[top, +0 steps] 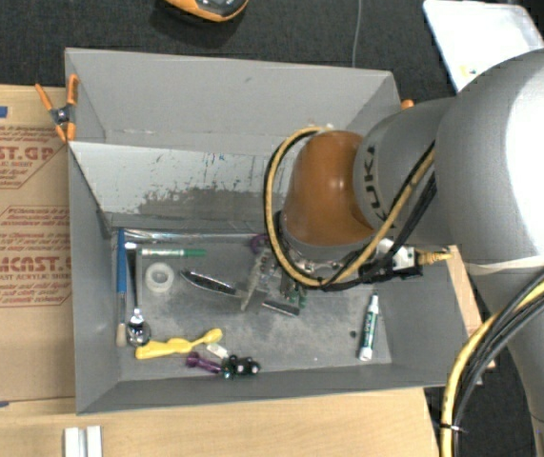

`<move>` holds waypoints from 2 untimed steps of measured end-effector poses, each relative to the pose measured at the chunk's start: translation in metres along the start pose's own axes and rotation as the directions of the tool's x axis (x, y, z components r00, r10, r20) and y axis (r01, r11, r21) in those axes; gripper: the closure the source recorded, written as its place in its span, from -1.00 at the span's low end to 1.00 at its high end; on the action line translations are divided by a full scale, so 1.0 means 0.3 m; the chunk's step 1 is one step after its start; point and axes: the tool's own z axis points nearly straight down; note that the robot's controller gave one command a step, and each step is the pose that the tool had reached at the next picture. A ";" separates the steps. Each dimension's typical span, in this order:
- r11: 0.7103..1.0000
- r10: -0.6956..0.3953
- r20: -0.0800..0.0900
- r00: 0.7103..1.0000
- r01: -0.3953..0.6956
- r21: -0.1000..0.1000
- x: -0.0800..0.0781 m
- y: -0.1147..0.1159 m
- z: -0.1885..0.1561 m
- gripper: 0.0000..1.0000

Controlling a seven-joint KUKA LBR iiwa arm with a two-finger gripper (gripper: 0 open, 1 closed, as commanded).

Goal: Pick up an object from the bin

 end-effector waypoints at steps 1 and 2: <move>1.000 -0.023 0.013 1.000 0.023 -0.003 -0.010 -0.015 -0.133 1.00; 0.999 0.052 0.001 0.999 -0.052 0.000 0.002 -0.137 -0.273 1.00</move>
Offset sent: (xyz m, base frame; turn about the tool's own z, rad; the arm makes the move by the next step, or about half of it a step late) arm -0.0201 -0.0729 0.1351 0.1422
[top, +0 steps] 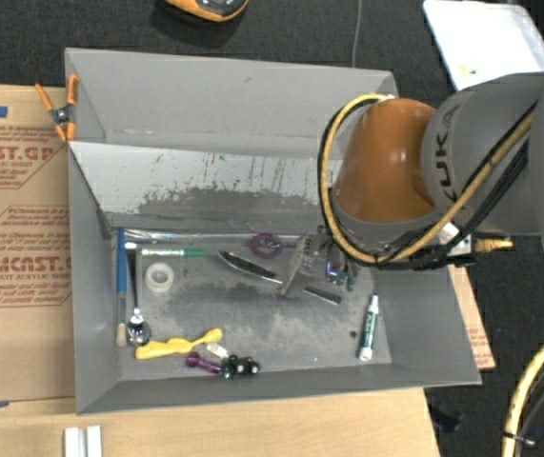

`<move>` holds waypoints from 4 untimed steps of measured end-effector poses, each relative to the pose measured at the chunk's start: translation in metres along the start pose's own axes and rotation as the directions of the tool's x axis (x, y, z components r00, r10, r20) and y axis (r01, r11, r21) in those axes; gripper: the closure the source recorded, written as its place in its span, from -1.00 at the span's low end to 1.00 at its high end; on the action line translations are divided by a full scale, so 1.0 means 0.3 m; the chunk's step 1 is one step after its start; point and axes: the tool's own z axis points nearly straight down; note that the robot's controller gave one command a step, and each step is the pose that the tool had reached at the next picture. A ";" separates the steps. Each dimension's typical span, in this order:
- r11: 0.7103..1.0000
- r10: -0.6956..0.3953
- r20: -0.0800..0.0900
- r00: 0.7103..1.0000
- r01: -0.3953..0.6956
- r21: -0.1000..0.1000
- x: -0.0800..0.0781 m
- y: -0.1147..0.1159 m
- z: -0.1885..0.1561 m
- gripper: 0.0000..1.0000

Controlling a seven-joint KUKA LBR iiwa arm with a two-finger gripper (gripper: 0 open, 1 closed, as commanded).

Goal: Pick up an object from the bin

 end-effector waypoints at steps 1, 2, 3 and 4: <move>0.997 0.072 0.003 0.997 -0.072 -0.002 -0.021 -0.074 -0.141 1.00; 0.996 0.085 0.020 0.996 -0.085 -0.008 -0.030 -0.075 -0.097 1.00; 0.989 0.148 0.004 0.989 -0.148 -0.003 -0.005 -0.037 0.008 1.00; 0.996 -0.092 0.012 0.996 0.092 -0.004 0.026 0.072 0.194 1.00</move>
Offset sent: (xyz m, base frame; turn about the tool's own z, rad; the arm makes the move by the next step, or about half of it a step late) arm -0.0043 -0.0114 -0.0948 0.3123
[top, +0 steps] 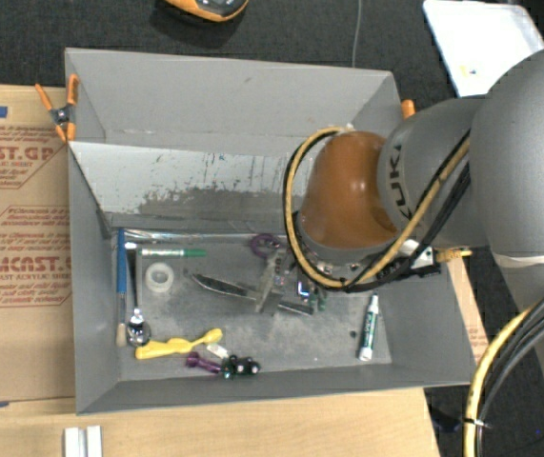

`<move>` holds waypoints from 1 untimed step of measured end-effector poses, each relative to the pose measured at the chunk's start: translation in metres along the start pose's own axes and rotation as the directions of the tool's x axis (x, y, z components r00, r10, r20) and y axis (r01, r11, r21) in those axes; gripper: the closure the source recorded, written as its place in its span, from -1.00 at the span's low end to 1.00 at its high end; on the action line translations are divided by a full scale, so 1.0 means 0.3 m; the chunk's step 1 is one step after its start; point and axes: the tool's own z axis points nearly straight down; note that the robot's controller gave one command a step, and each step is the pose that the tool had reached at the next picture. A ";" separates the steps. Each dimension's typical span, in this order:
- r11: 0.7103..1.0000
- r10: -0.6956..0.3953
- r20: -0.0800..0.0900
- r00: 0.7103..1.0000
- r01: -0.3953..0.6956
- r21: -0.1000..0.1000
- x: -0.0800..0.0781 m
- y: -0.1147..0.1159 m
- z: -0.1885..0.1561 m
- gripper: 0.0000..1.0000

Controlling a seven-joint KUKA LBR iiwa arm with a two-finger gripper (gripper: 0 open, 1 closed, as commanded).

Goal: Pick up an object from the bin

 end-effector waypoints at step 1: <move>0.972 0.234 0.004 0.972 -0.234 -0.001 -0.021 0.074 0.102 1.00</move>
Offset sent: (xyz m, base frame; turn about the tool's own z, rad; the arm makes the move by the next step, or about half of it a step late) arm -0.0012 -0.0631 -0.0375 0.2416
